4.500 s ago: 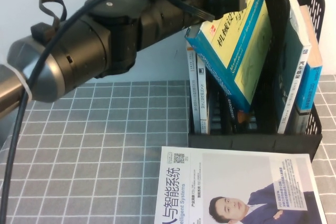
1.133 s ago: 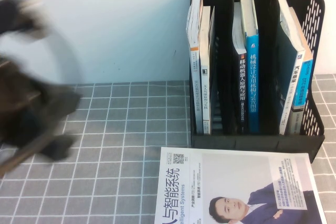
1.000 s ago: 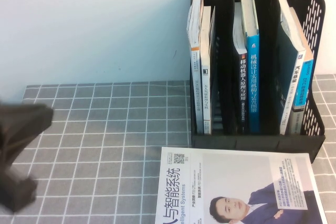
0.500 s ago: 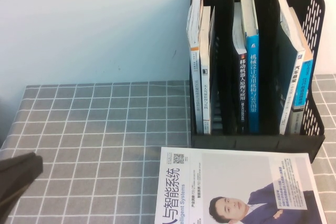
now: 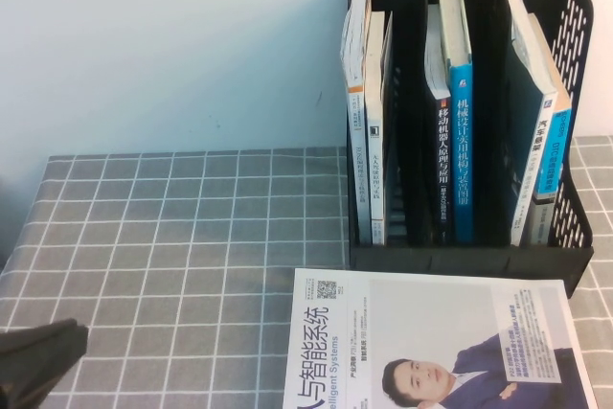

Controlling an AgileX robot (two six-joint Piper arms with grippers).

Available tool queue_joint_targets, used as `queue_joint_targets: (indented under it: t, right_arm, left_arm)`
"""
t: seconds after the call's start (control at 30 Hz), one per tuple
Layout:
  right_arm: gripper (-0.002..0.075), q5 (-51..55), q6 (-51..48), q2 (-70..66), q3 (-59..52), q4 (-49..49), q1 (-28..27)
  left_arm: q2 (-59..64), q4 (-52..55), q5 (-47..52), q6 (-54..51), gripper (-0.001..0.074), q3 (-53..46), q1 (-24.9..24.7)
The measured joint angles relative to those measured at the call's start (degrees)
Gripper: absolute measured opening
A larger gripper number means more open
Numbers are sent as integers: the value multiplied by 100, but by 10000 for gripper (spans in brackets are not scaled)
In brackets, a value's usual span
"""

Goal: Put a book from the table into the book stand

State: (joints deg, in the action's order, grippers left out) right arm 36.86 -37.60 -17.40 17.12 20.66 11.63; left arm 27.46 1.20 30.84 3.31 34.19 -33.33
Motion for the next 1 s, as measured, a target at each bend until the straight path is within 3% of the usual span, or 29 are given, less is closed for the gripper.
queue_joint_targets:
  t: [0.2, 0.43, 0.57, 0.7, 1.0]
  right_arm:
    - [-4, 9, -14, 0, 0, 29, 0]
    - [-4, 9, -14, 0, 0, 68, 0]
    - [-4, 13, -14, 0, 0, 89, 0]
    - [-4, 23, -14, 0, 0, 115, 0]
    - [-4, 23, -14, 0, 0, 147, 0]
  left_arm:
    - [-650, 51, 61, 0, -3, -490, 303]
    - [-2620, 150, 22, 12, -3, -1531, 1497]
    - [-2816, 9, -724, 255, -3, -2479, 2162]
    - [-2827, -365, -1753, 255, -3, -3439, 2362]
    - [-2838, -477, -1332, 241, -3, -3527, 2623]
